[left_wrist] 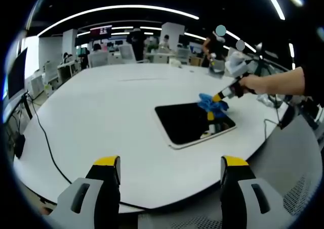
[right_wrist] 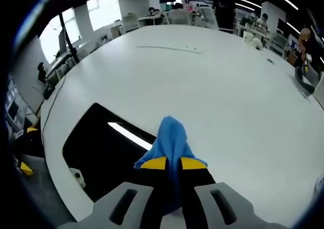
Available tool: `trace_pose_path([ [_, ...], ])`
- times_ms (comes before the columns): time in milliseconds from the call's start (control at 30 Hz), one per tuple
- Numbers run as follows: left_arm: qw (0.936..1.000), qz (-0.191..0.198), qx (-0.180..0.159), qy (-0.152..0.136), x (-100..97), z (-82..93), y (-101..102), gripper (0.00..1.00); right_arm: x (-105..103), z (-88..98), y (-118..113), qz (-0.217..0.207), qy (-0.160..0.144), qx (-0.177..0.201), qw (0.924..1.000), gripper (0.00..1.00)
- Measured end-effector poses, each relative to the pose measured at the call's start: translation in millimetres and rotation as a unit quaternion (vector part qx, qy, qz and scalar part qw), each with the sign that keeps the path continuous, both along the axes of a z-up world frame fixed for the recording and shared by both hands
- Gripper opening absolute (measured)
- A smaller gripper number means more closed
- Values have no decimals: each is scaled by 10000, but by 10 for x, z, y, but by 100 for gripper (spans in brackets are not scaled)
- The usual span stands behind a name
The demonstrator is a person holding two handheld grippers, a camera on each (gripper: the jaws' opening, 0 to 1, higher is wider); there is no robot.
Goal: Wipe the mirror surface with the cleaning cloth until all visible marks leave the cleaned area.
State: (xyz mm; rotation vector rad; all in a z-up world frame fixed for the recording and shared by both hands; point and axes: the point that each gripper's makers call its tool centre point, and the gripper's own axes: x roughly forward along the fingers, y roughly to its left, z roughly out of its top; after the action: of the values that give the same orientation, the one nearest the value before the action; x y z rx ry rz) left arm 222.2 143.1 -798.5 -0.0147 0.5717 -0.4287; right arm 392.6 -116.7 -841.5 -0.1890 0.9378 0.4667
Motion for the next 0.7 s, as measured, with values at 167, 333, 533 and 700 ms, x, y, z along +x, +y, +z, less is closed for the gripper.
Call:
trace_pose_path([
  [167, 10000, -4, -11, -13, 0, 4, -3, 81, -14, -27, 41, 45, 36, -41, 10000, 3],
  [333, 10000, -2, -16, -43, 6, 10, -1, 81, -19, -32, 67, -21, 104, 35, 9999, 3],
  [533, 10000, -23, -24, -66, 7, 15, -8, 81, -34, -30, 117, -12, 127, 39, 9999, 3],
  [700, 10000, 25, 20, -74, 11, 13, 8, 82, -42, -32, 156, -51, 184, 107, 9998, 3],
])
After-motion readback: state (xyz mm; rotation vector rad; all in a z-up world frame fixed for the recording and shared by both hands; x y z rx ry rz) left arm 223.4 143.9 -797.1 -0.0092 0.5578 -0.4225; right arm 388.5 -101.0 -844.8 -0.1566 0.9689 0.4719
